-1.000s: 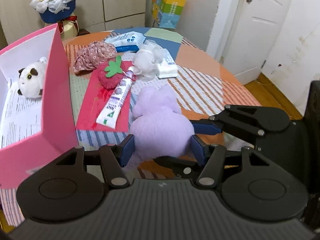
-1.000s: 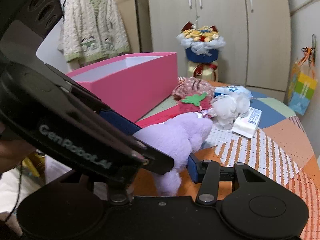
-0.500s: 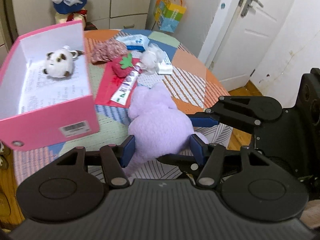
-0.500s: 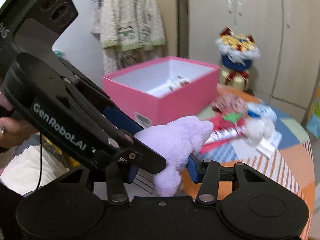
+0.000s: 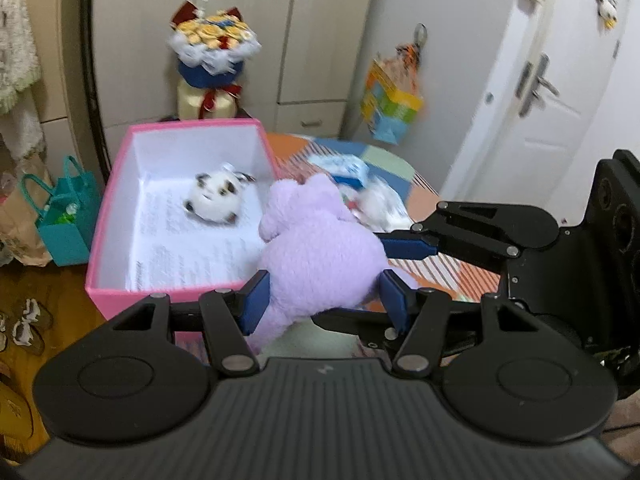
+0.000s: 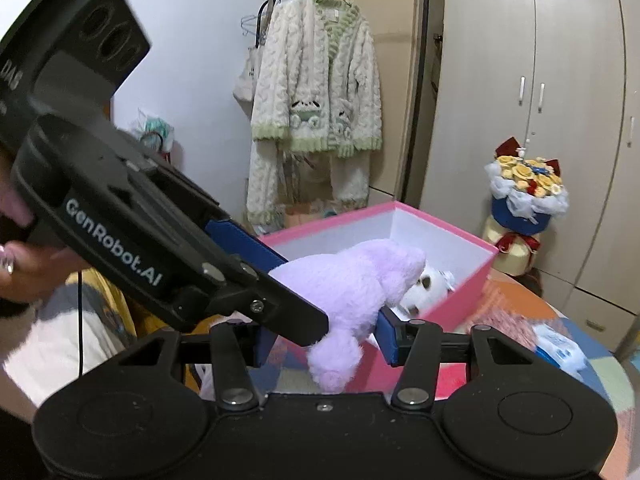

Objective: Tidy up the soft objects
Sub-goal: 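Carry the lilac plush with the left gripper into the pink box, then open the left gripper to drop the lilac plush and withdraw, then grasp the white mesh bath puff with the left gripper while the right tool approaches the tissue pack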

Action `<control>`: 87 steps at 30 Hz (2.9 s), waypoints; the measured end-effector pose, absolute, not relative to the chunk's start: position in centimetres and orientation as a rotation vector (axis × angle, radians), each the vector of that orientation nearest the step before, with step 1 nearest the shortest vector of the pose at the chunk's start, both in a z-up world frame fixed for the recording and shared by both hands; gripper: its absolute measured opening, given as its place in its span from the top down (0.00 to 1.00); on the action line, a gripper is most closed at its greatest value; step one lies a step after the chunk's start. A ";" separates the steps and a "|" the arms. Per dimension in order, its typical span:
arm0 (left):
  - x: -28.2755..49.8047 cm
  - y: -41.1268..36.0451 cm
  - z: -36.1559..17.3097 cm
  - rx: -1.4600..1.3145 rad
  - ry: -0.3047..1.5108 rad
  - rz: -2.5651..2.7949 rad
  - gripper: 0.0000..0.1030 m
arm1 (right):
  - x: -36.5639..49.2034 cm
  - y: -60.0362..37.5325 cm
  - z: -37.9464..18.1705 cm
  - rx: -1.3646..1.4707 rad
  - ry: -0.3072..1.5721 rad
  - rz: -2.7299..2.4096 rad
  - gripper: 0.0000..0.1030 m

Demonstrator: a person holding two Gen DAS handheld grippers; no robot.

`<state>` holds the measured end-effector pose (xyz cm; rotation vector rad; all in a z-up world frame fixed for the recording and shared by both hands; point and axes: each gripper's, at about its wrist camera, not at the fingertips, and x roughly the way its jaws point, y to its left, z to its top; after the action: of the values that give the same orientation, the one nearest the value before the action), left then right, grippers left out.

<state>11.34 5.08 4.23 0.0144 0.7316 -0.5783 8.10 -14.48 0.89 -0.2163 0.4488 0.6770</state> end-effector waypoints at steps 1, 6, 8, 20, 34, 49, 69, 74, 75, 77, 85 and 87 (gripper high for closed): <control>12.0 5.4 4.3 0.010 0.726 -0.571 0.44 | 8.9 -14.2 1.0 -0.204 0.447 0.683 0.45; 16.5 7.1 3.9 -0.021 0.726 -0.533 0.44 | 13.3 -12.4 0.8 -0.135 0.478 0.700 0.45; 18.3 7.8 3.3 -0.042 0.748 -0.521 0.44 | 15.4 -11.6 0.5 -0.111 0.510 0.708 0.45; 26.8 9.6 -2.7 -0.142 0.917 -0.471 0.44 | 23.5 -7.6 -3.7 -0.153 0.753 0.701 0.45; 29.4 9.0 -5.4 -0.177 0.986 -0.485 0.35 | 25.4 -6.5 -5.2 -0.298 0.823 0.638 0.41; 22.4 9.9 0.4 -0.059 0.800 -0.495 0.30 | 21.1 -10.3 -1.6 -0.310 0.712 0.560 0.28; 9.5 3.6 6.7 0.150 0.663 -0.675 0.30 | 7.8 -20.5 3.9 -0.275 0.486 0.473 0.24; 8.6 0.4 5.9 0.202 0.682 -0.731 0.30 | 4.9 -24.8 3.0 -0.244 0.462 0.407 0.23; 8.5 -0.3 5.8 0.211 0.686 -0.743 0.30 | 4.5 -25.5 2.8 -0.238 0.462 0.397 0.23; 8.7 -1.7 5.4 0.222 0.697 -0.773 0.30 | 3.9 -26.8 2.3 -0.228 0.463 0.384 0.22; 10.6 -6.6 2.9 0.224 0.753 -0.840 0.30 | 3.7 -30.0 -0.5 -0.215 0.505 0.373 0.21; 11.5 -7.7 2.0 0.217 0.768 -0.841 0.30 | 4.3 -30.6 -1.3 -0.204 0.523 0.376 0.21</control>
<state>11.51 -7.65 2.05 0.2170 0.7680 -0.8411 4.29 -30.62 -1.34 -0.2041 0.5233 0.3761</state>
